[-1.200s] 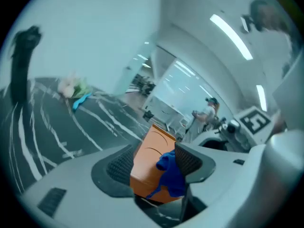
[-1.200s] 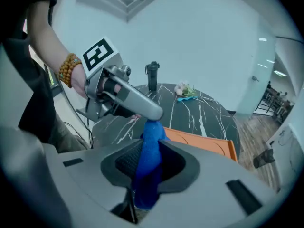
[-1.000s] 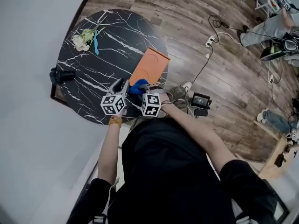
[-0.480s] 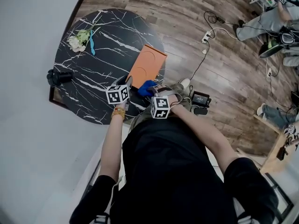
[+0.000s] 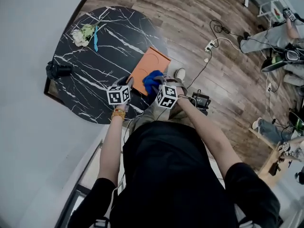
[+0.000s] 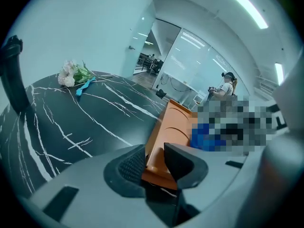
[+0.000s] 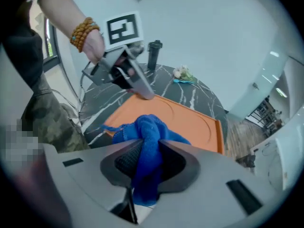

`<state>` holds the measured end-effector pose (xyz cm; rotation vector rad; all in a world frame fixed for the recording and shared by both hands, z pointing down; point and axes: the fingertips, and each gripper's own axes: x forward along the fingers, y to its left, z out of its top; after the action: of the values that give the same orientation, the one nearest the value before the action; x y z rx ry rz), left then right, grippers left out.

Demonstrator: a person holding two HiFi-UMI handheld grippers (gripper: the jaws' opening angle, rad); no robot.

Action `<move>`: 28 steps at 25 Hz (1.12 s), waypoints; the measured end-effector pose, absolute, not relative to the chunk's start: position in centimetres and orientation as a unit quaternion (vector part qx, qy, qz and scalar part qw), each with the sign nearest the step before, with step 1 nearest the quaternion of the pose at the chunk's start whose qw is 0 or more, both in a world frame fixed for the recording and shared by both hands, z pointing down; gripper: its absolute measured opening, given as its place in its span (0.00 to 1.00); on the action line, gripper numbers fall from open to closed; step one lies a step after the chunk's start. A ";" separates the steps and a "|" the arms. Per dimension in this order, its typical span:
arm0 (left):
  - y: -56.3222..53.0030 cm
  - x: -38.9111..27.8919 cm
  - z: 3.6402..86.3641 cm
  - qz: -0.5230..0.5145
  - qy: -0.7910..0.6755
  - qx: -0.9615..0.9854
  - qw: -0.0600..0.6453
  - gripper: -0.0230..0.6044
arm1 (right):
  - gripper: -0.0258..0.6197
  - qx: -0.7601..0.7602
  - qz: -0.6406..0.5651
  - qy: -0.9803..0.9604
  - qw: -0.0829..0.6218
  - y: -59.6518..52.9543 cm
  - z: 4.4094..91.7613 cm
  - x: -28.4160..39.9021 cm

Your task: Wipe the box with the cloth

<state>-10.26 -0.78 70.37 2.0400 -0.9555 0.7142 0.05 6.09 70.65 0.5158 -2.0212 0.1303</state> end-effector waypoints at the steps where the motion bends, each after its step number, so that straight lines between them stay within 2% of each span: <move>1: -0.9 -10.1 70.4 0.279 -0.378 0.797 0.380 0.24 | 0.17 0.236 0.070 -0.831 0.499 4.3 70.6 2.0; 4: -1.2 -10.3 70.5 0.277 -0.393 0.787 0.386 0.24 | 0.17 0.290 0.116 -0.815 0.488 -0.8 70.2 6.9; 6: -1.1 -10.8 70.7 0.278 -0.408 0.777 0.392 0.25 | 0.17 0.300 0.119 -0.810 0.490 -2.5 70.3 7.8; 10: -0.6 -11.5 70.7 0.268 -0.432 0.752 0.419 0.25 | 0.16 0.264 0.072 -0.826 0.492 -0.9 70.6 3.5; 15: -0.9 -10.8 70.6 0.316 -0.457 0.727 0.404 0.25 | 0.16 0.070 -0.012 -0.872 0.485 6.1 70.7 -2.6; 18: -0.4 -11.1 70.0 0.365 -0.492 0.695 0.377 0.29 | 0.16 0.021 0.037 -0.889 0.455 6.1 70.5 -1.7; 24: 0.0 -5.7 67.7 0.361 -0.502 0.692 0.373 0.29 | 0.16 0.085 0.044 -0.888 0.450 -0.7 70.0 4.0; 28: 0.4 -1.7 70.0 0.383 -0.489 0.681 0.388 0.30 | 0.16 0.003 0.038 -0.891 0.452 0.2 70.0 4.8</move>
<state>-1.73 0.37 69.96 1.7334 -1.2444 0.9732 4.79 0.23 69.97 0.0076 -2.2016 0.0936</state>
